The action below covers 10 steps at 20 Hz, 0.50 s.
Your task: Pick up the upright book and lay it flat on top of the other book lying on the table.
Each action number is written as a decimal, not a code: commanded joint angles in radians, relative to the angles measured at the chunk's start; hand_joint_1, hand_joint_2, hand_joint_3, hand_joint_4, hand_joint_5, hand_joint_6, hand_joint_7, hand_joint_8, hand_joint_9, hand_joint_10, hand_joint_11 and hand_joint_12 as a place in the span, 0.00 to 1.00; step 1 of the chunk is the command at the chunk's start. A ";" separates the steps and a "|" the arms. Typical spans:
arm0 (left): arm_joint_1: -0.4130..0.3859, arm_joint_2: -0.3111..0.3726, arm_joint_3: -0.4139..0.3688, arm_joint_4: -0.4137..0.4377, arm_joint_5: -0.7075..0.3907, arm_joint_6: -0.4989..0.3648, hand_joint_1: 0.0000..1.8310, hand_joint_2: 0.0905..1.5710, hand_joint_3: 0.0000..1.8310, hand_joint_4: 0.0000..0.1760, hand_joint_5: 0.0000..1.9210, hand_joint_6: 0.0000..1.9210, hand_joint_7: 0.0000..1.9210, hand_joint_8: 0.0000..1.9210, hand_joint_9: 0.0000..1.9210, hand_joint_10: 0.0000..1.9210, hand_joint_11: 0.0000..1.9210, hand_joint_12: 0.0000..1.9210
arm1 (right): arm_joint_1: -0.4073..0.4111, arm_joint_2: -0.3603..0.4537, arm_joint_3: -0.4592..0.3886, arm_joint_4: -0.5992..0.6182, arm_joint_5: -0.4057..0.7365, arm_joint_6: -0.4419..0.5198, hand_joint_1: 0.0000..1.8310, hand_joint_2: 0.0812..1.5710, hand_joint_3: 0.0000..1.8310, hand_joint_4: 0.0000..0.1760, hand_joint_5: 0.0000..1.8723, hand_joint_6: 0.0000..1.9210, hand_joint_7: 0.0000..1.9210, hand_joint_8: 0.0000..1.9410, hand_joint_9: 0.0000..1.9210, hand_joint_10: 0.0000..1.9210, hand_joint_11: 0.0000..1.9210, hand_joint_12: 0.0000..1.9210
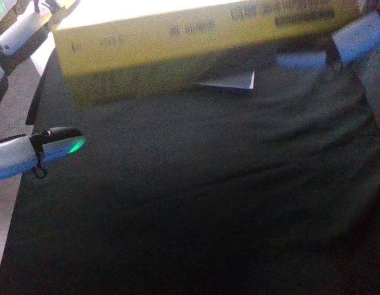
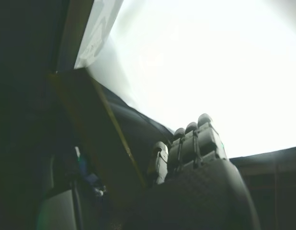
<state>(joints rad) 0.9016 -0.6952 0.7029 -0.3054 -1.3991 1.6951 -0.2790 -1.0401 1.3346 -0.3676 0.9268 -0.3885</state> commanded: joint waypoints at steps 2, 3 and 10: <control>-0.006 -0.005 0.003 0.032 -0.112 0.003 0.29 0.59 0.00 1.00 0.00 0.00 0.00 0.00 0.00 0.00 0.00 0.00 | 0.044 0.007 0.015 0.059 0.023 -0.037 0.93 0.39 0.60 1.00 0.88 1.00 0.97 1.00 1.00 1.00 1.00 1.00; -0.006 -0.009 0.004 0.032 -0.110 0.002 0.28 0.58 0.00 1.00 0.00 0.00 0.00 0.00 0.00 0.00 0.00 0.00 | 0.072 0.007 0.021 0.059 -0.011 -0.070 0.94 0.39 0.59 1.00 0.86 1.00 0.97 1.00 1.00 1.00 1.00 1.00; -0.006 -0.029 0.015 0.036 -0.079 -0.014 0.31 0.60 0.01 1.00 0.00 0.00 0.00 0.00 0.00 0.00 0.00 0.00 | 0.225 0.013 0.036 0.058 -0.127 -0.170 0.61 0.66 0.21 0.00 0.41 0.73 0.76 1.00 0.88 1.00 0.92 1.00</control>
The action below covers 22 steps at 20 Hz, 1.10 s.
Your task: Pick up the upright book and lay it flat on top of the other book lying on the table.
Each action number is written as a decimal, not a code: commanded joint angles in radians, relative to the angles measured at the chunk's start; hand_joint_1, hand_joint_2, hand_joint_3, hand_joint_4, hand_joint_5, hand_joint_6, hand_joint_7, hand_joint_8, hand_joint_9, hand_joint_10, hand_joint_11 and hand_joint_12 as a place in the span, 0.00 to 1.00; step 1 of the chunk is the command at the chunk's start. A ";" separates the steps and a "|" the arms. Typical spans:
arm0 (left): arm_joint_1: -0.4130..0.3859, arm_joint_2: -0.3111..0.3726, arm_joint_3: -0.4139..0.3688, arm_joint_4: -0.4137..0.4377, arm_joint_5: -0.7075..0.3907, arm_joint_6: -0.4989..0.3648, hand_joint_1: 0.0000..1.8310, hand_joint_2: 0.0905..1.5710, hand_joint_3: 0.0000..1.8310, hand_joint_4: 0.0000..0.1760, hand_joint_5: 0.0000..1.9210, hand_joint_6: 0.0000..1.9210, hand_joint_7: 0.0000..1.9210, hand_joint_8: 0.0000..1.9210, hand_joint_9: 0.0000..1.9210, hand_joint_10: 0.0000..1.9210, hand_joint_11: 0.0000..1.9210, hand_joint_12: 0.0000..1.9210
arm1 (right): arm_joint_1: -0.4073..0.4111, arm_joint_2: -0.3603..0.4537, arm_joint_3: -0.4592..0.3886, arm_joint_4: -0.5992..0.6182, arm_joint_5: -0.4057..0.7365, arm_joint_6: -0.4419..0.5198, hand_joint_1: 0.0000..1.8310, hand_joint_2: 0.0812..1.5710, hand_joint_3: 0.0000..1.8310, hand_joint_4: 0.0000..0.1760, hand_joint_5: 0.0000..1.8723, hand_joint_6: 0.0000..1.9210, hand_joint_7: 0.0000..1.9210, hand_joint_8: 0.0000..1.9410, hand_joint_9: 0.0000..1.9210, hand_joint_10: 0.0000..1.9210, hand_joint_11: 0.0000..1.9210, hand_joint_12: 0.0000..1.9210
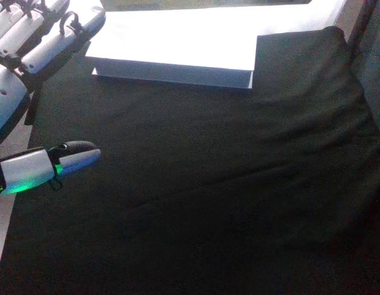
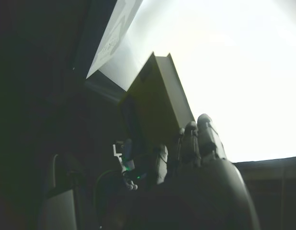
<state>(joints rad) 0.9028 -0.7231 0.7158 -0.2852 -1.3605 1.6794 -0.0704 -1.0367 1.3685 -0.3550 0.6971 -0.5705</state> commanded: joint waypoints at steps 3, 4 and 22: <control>-0.007 -0.008 0.007 0.023 -0.129 -0.008 0.28 0.60 0.00 1.00 0.00 0.00 0.00 0.00 0.00 0.00 0.00 0.00 | 0.034 0.002 0.017 0.045 0.050 -0.038 0.84 0.53 0.31 0.00 0.55 0.96 0.83 1.00 0.93 1.00 0.93 1.00; -0.007 -0.011 0.010 0.024 -0.137 -0.014 0.28 0.60 0.00 1.00 0.00 0.00 0.00 0.00 0.00 0.00 0.00 0.00 | 0.034 -0.006 0.031 0.045 0.049 -0.038 0.84 0.53 0.31 0.00 0.55 0.96 0.83 1.00 0.93 1.00 0.93 1.00; -0.005 -0.023 0.025 0.034 -0.161 -0.058 0.22 0.62 0.00 1.00 0.00 0.00 0.00 0.00 0.00 0.00 0.00 0.00 | -0.169 -0.144 0.161 0.157 0.028 -0.058 0.92 0.30 0.69 1.00 0.78 1.00 0.84 1.00 0.90 1.00 0.92 1.00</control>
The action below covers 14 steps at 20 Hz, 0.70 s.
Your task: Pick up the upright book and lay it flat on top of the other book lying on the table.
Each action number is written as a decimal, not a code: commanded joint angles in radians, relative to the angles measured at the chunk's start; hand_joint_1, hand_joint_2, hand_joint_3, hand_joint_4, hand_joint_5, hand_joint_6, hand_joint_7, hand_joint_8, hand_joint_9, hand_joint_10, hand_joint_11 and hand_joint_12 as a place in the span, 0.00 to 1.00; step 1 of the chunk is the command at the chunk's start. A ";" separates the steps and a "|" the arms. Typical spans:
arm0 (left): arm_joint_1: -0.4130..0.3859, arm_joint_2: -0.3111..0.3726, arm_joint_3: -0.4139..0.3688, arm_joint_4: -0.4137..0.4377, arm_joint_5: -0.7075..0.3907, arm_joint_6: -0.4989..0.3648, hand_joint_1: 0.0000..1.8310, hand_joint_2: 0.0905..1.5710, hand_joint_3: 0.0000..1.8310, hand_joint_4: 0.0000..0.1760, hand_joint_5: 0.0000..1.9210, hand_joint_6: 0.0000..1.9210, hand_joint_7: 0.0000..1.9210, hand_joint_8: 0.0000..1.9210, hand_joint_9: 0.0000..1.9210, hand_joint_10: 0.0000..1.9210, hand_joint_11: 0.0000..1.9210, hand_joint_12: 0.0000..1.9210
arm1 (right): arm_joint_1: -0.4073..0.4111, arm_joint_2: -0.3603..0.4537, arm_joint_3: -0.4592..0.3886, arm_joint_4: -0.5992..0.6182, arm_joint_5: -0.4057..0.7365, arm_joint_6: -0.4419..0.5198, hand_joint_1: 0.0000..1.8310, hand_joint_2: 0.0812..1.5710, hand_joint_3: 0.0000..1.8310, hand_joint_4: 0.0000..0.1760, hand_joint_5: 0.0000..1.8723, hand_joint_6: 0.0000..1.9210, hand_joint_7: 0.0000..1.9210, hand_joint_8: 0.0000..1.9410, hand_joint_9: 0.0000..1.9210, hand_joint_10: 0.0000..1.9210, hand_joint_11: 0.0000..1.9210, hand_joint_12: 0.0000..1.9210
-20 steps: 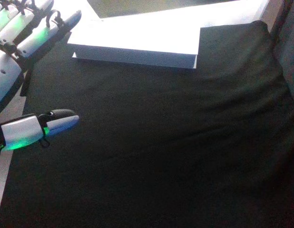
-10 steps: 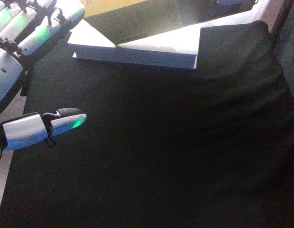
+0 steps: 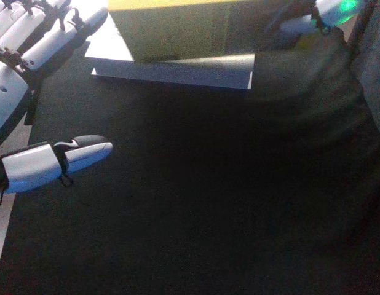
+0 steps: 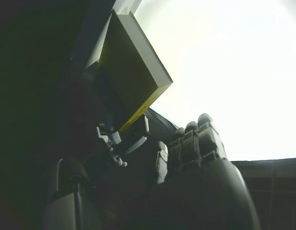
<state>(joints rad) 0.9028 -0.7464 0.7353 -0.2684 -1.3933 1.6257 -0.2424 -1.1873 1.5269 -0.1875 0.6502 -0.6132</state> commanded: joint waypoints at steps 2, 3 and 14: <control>-0.004 0.000 0.005 0.017 -0.131 -0.005 0.24 0.62 0.00 1.00 0.00 0.00 0.00 0.00 0.00 0.00 0.00 0.00 | 0.001 0.005 0.006 -0.005 0.076 -0.016 0.91 0.30 0.71 1.00 0.79 1.00 0.84 1.00 0.90 1.00 0.92 1.00; -0.004 -0.001 0.005 0.017 -0.131 -0.006 0.23 0.63 0.00 1.00 0.00 0.00 0.00 0.00 0.00 0.00 0.00 0.00 | 0.001 0.005 0.007 -0.005 0.077 -0.016 0.91 0.30 0.72 1.00 0.79 1.00 0.84 1.00 0.90 1.00 0.92 1.00; -0.004 -0.014 0.021 0.019 -0.124 -0.018 0.27 0.65 0.00 1.00 0.00 0.00 0.00 0.00 0.00 0.00 0.00 0.00 | 0.040 -0.014 0.042 -0.004 0.080 -0.016 0.90 0.32 0.66 1.00 0.76 1.00 0.83 1.00 0.88 1.00 0.89 1.00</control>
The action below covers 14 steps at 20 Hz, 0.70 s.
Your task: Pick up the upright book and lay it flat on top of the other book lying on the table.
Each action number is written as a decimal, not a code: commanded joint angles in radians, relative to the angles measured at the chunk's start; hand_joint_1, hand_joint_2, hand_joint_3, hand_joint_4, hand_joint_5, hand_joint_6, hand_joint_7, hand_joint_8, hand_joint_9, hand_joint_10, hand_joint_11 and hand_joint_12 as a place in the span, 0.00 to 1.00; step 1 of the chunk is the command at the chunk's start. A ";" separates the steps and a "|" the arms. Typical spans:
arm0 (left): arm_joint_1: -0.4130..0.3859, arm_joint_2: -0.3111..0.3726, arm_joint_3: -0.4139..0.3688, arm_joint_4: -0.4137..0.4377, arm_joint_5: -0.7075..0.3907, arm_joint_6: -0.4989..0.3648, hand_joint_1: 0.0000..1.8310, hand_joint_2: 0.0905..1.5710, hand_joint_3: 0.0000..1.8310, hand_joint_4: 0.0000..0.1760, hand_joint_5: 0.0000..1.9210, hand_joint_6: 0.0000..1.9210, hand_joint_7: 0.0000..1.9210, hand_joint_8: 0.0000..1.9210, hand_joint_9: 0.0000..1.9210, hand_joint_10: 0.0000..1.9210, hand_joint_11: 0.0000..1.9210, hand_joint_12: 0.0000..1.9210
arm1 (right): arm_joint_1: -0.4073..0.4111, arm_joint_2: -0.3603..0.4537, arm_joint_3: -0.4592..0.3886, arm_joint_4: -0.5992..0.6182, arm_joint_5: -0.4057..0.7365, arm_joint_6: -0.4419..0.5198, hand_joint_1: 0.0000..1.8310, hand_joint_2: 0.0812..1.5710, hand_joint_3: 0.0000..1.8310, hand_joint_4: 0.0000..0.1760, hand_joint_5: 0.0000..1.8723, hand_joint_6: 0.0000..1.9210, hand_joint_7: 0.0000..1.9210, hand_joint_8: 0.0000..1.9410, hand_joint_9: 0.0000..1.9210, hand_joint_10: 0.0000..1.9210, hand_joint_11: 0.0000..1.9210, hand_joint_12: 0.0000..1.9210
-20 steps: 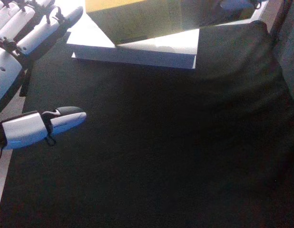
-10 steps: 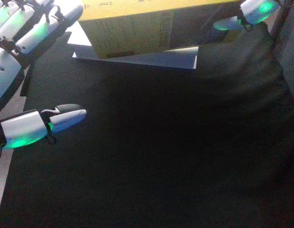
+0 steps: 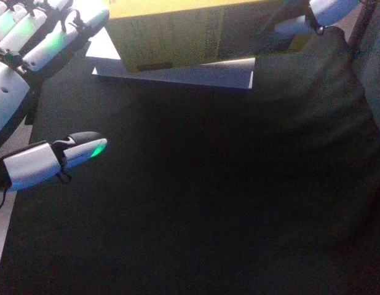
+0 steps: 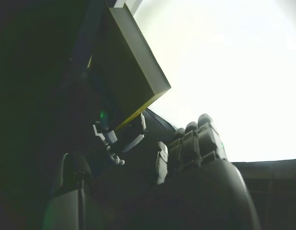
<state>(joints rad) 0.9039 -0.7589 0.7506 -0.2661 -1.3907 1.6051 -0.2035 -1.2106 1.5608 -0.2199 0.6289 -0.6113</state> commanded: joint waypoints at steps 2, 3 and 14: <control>-0.005 -0.002 0.007 0.022 -0.126 -0.001 0.25 0.65 0.00 1.00 0.00 0.00 0.00 0.00 0.00 0.00 0.00 0.00 | 0.035 0.021 0.002 0.025 0.117 -0.018 0.92 0.23 0.73 1.00 0.76 1.00 0.82 1.00 0.89 1.00 0.91 1.00; -0.005 -0.003 0.008 0.023 -0.127 -0.001 0.25 0.65 0.00 1.00 0.00 0.00 0.00 0.00 0.00 0.00 0.00 0.00 | 0.035 0.026 0.000 0.025 0.120 -0.018 0.93 0.22 0.74 1.00 0.76 1.00 0.82 1.00 0.89 1.00 0.91 1.00; 0.005 -0.003 0.004 0.013 -0.132 -0.018 0.30 0.70 0.01 0.98 0.00 0.00 0.00 0.00 0.00 0.00 0.00 0.00 | -0.215 -0.013 0.033 0.163 0.135 -0.017 0.85 0.39 0.60 1.00 0.74 1.00 0.82 1.00 0.88 1.00 0.87 1.00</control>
<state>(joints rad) 0.9165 -0.7589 0.7532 -0.2676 -1.3960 1.5913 -0.4110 -1.2140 1.5955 -0.0265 0.7776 -0.6098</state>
